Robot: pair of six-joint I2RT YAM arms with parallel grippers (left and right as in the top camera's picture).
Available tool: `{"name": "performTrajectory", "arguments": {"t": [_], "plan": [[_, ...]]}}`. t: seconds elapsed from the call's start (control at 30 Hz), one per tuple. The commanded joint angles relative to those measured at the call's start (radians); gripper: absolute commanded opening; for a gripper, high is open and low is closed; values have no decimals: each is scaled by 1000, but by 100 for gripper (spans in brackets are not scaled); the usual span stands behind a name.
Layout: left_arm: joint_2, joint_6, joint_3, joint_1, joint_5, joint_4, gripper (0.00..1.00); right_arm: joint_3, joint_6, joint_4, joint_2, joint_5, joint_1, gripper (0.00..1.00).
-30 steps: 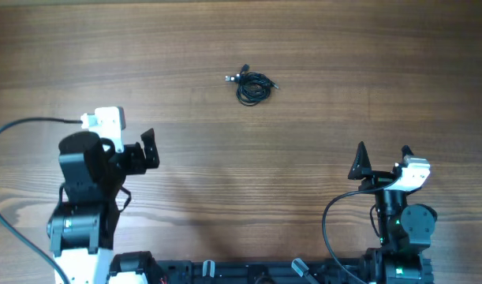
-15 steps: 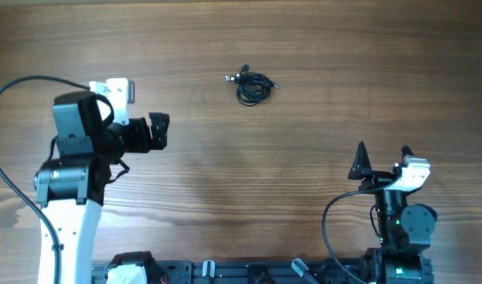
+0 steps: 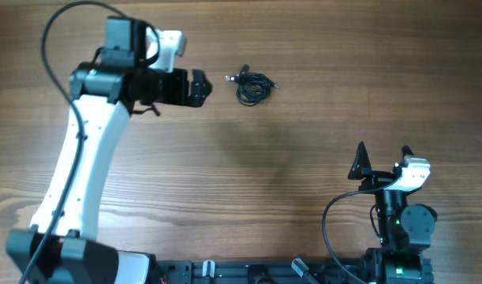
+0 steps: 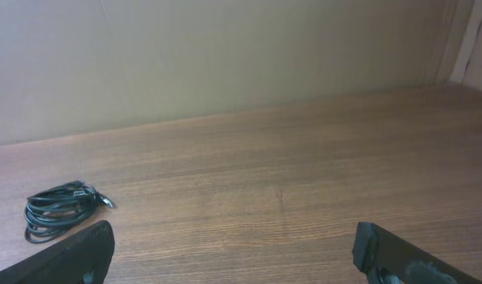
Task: Untangle cables
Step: 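Raise the left arm and move its gripper toward the black cable bundle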
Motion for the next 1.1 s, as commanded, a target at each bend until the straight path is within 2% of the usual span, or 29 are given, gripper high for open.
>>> {"name": "performTrajectory", "arguments": {"t": [0.0,0.4,0.53,0.7,1.07], "plan": [[52,-11,68,-41,16,0,100,-2,-18,2,3,-16,5,100],[59,-4,77,-56,44,31,100,-2,-18,2,3,-16,5,100],[59,-132,76,-55,41,33,100,-2,-18,2,3,-16,5,100],[59,-325,76,-55,-84,60,100,-2,-18,3,3,-16,5,100],[63,-350,74,-56,-135,58,100,-2,-18,2,3,-16,5,100]]}}
